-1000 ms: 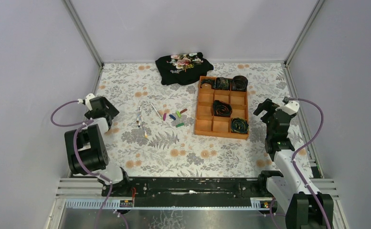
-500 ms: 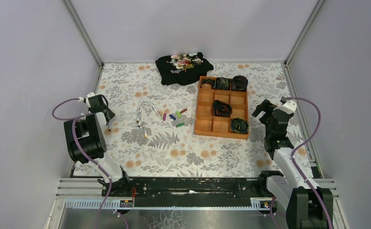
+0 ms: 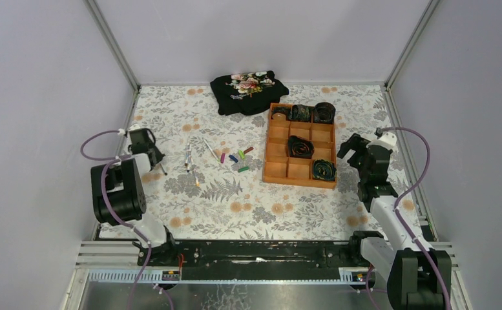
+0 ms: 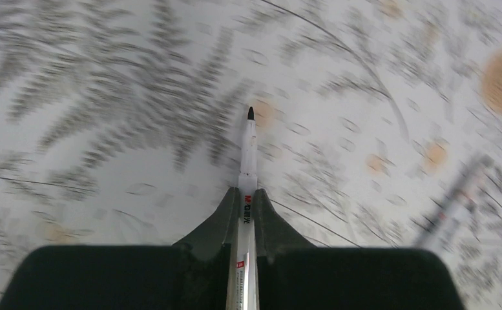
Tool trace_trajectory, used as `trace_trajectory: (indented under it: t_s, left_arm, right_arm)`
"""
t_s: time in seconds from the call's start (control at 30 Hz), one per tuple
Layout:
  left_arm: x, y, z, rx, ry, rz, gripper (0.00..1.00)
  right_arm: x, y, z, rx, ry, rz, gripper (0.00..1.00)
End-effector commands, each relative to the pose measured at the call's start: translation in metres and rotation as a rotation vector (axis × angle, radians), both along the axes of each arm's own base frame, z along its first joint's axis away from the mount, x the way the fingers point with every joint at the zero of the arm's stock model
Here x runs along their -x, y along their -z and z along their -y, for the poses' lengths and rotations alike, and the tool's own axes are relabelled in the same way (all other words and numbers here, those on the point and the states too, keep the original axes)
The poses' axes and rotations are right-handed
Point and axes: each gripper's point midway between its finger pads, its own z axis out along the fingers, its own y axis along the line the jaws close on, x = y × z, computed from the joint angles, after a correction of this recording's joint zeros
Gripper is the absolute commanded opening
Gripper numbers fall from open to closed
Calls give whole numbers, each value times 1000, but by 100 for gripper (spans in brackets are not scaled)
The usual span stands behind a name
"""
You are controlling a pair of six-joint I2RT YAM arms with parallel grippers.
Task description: Insert the pens into the pen caps
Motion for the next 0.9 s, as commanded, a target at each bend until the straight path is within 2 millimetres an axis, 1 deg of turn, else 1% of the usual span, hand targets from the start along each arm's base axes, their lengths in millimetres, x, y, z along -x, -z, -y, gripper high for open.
trace_trajectory:
  t_s: [0.0,0.1,0.2,0.27,0.3,0.33,0.4,0.43,0.5,0.53,0.57,0.6,0.63,0.7,0.77,0.87]
  left_arm:
    - [-19,-29,56,-30,157,67,0]
    - [-28,-48,92,-27,237,120,0]
    - [-32,-68,132,-5,322,183,0]
    - [-32,-83,170,46,412,247,0]
    - [-28,-89,191,83,466,276,0]
    - [-20,-97,222,134,551,306,0]
    - [-1,-112,270,203,703,369,0]
    - [12,-122,294,230,783,403,0]
    - [44,-137,338,278,969,466,0]
    - [63,-143,357,297,1064,503,0]
    - [80,-149,372,313,1140,538,0]
    - [97,-151,384,332,1203,557,0]
    - [111,-154,393,351,1256,575,0]
    - [135,-153,405,385,1333,581,0]
    - [152,-151,413,407,1383,573,0]
    - [167,-147,418,421,1412,565,0]
  right_arm:
    - [-14,-31,-32,-49,-174,25,97]
    - [-13,-32,-48,-84,-258,-2,96]
    - [-8,-30,-64,-153,-327,-50,95]
    - [-5,-31,-81,-228,-388,-71,94]
    - [-3,-30,-91,-268,-427,-89,93]
    - [0,-31,-103,-304,-469,-104,93]
    - [5,-30,-128,-353,-549,-156,92]
    - [10,-29,-147,-366,-607,-184,92]
    - [20,-29,-177,-397,-699,-225,92]
    - [25,-28,-193,-424,-746,-238,92]
    - [30,-31,-208,-461,-792,-241,92]
    - [33,-38,-223,-494,-842,-210,91]
    - [39,-40,-234,-529,-873,-210,90]
    - [46,-47,-255,-571,-930,-187,89]
    - [52,-52,-272,-590,-972,-192,87]
    - [60,-58,-293,-603,-1040,-201,83]
